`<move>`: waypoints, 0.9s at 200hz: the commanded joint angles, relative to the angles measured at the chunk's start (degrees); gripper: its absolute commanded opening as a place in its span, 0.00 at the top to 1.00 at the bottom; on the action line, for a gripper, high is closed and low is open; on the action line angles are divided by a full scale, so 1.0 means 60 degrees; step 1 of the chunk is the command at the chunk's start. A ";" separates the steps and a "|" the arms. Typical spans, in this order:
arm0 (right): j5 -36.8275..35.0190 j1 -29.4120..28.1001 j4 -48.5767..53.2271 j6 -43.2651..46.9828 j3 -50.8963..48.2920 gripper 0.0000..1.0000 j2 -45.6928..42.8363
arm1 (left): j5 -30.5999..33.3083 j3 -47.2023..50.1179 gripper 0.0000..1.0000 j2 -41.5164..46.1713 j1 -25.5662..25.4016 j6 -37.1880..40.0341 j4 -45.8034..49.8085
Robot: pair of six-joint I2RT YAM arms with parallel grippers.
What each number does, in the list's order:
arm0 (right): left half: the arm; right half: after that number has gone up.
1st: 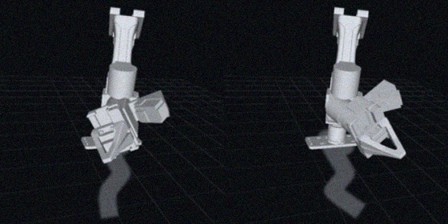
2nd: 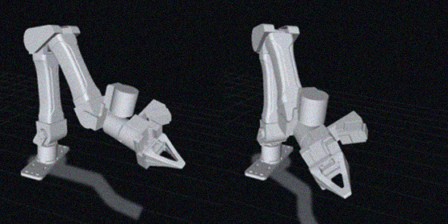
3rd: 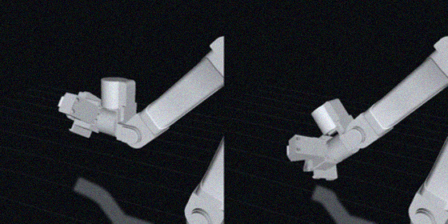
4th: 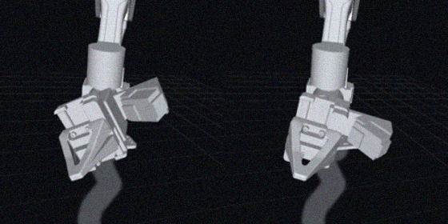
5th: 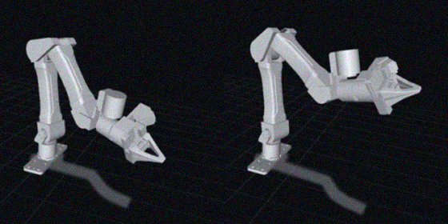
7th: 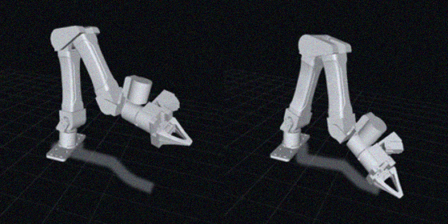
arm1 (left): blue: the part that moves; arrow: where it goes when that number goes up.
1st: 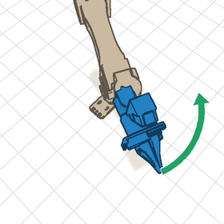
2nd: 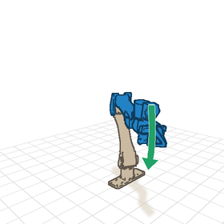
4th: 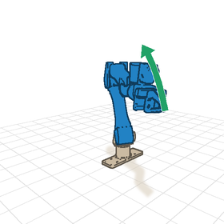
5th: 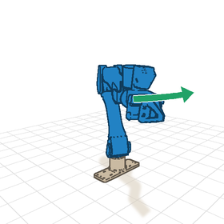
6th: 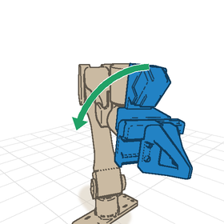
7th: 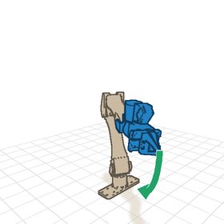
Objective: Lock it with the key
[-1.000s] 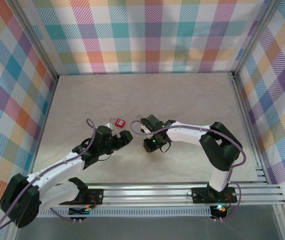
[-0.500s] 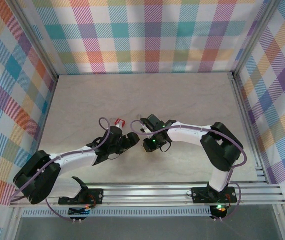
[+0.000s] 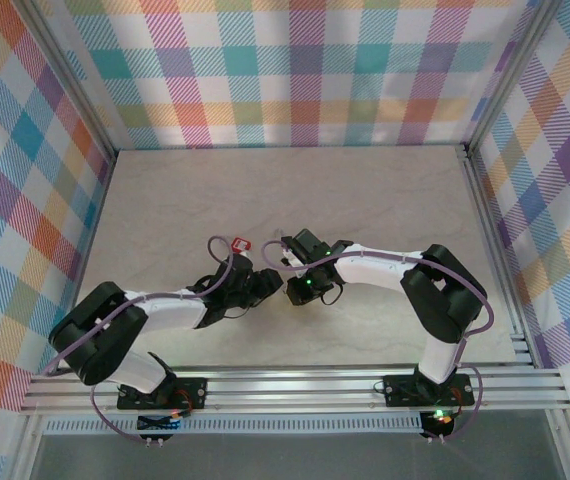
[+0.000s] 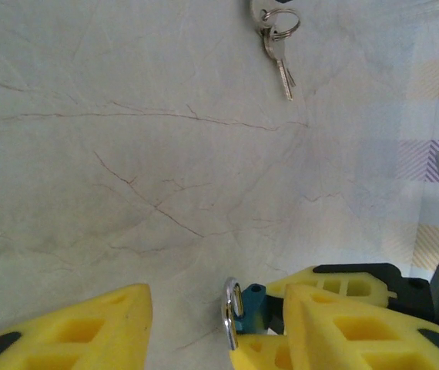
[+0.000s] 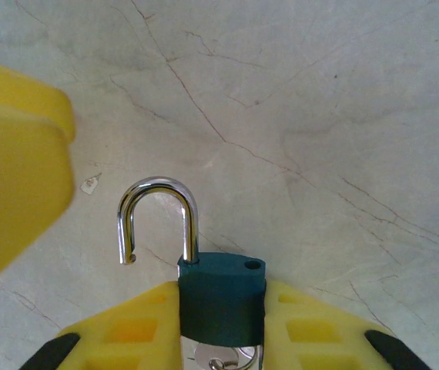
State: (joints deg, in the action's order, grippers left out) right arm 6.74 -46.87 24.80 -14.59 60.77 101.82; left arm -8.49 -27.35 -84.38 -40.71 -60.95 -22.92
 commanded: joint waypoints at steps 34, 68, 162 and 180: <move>0.0310 0.0059 -0.0222 -0.0146 -0.0065 0.76 -0.0197 | -0.0422 -0.0055 0.63 -0.0792 -0.0279 -0.0433 -0.1239; 0.0429 0.0064 -0.0293 -0.0203 -0.0109 0.77 -0.0204 | -0.0474 -0.0085 0.68 -0.1086 -0.0374 -0.0586 -0.1548; 0.0794 0.0072 -0.0455 -0.0257 -0.0168 0.77 -0.0241 | -0.0533 -0.0096 0.89 -0.1374 -0.0422 -0.0799 -0.2003; 0.0795 0.0064 -0.0456 -0.0258 -0.0168 0.77 -0.0241 | -0.0548 -0.0086 0.94 -0.1406 -0.0422 -0.0814 -0.2059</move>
State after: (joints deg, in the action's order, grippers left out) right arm 9.72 -46.83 23.79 -15.75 60.01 101.82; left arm -10.68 -27.35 -91.92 -42.35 -65.65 -32.69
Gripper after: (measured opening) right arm 0.232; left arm 0.091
